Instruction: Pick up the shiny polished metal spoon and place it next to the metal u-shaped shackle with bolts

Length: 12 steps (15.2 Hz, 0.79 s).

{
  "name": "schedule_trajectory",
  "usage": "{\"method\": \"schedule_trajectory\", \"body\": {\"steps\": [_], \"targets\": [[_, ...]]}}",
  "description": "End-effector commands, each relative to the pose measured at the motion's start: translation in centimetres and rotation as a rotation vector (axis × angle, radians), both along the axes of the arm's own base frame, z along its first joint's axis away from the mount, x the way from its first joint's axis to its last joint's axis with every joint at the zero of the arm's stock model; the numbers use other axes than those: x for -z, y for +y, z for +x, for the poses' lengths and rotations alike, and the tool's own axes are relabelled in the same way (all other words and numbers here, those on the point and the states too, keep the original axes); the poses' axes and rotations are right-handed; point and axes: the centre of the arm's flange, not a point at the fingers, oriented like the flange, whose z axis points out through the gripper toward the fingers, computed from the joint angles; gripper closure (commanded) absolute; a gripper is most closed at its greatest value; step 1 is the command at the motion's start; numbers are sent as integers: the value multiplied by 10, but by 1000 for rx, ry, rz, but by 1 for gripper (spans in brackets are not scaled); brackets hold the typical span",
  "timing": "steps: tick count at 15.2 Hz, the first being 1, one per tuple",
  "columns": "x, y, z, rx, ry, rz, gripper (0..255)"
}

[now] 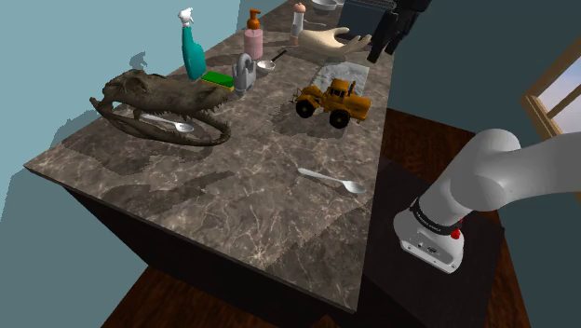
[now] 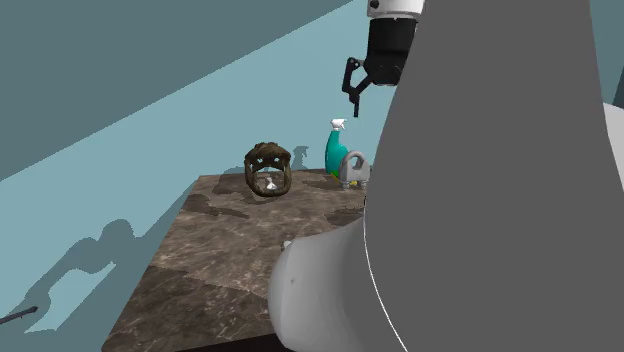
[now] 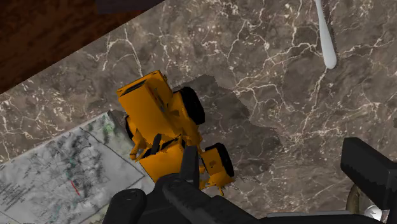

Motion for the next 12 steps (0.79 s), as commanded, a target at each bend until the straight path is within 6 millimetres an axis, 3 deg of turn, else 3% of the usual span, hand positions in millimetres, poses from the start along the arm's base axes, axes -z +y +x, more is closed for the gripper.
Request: {"method": "schedule_trajectory", "body": {"steps": [1,12], "targets": [[0,0,0,0,0,0,0],[122,70,-28,-87,-48,41,0]]}}
